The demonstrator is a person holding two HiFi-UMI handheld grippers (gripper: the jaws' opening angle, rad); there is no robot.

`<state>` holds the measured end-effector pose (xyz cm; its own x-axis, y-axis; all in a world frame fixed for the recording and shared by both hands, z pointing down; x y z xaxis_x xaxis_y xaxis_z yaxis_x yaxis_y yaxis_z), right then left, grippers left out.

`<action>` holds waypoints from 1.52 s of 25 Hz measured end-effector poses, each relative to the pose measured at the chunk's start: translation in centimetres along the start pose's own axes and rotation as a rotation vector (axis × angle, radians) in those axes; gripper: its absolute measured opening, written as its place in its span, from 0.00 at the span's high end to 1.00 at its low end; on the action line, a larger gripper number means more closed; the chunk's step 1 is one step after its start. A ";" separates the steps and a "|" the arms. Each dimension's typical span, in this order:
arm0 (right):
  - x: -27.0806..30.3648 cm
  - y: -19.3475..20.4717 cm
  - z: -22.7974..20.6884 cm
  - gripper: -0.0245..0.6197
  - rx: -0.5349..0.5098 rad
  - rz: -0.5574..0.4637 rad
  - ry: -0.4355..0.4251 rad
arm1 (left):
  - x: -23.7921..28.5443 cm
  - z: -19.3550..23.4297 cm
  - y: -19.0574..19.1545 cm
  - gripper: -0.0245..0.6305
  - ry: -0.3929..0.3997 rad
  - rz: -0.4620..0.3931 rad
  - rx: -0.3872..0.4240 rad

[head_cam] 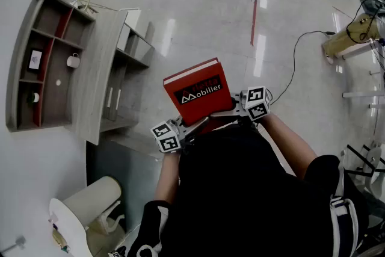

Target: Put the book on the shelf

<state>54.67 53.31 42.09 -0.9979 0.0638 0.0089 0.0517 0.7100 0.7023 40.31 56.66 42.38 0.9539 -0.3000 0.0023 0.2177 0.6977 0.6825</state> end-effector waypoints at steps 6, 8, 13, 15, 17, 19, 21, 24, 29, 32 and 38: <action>-0.3 -0.4 0.2 0.70 0.007 0.010 -0.007 | 0.4 -0.3 -0.1 0.72 -0.007 -0.013 0.007; -0.4 -0.2 0.3 0.70 0.020 0.020 -0.006 | 0.4 -0.5 0.2 0.72 -0.011 -0.022 -0.001; -0.8 0.4 0.7 0.69 0.024 0.039 -0.029 | 0.6 -1.4 1.2 0.72 -0.038 -0.041 -0.005; -1.0 0.6 0.5 0.69 0.038 0.036 -0.035 | 0.7 -1.4 1.3 0.72 -0.046 -0.037 -0.017; -0.9 0.8 0.2 0.69 0.053 0.026 -0.036 | 0.7 -1.0 1.3 0.72 -0.048 -0.025 -0.030; -0.8 0.8 -0.3 0.69 0.063 0.015 -0.031 | 0.7 -0.5 1.1 0.72 -0.047 -0.014 -0.036; -1.1 0.8 -0.7 0.69 0.068 0.003 -0.017 | 1.1 0.0 1.0 0.72 -0.041 -0.004 -0.037; -1.5 0.7 -1.4 0.69 0.072 -0.013 0.008 | 1.6 0.9 0.7 0.72 -0.031 0.009 -0.033; -2.3 -0.7 -3.5 0.68 0.065 -0.036 0.074 | 3.0 3.5 -0.7 0.72 0.002 0.013 -0.059; -1.9 -2.2 -5.3 0.68 0.070 -0.039 0.099 | 3.2 5.5 -2.3 0.72 0.018 0.024 -0.061; 0.1 -6.2 -9.9 0.68 0.099 -0.021 0.136 | 2.7 10.7 -6.4 0.71 0.045 0.012 -0.091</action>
<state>53.86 41.99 44.83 -0.9944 -0.0424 0.0965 0.0280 0.7764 0.6296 39.31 44.45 45.85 0.9644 -0.2632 -0.0239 0.2220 0.7578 0.6136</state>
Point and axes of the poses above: the fingertips, and each gripper's own axes: x forward along the fingers, z to its left, y out of its underside, the point moved 7 cm from there along -x, backward along the fingers, and after that the axes turned 2 degrees about x, right-handed, at the moved point
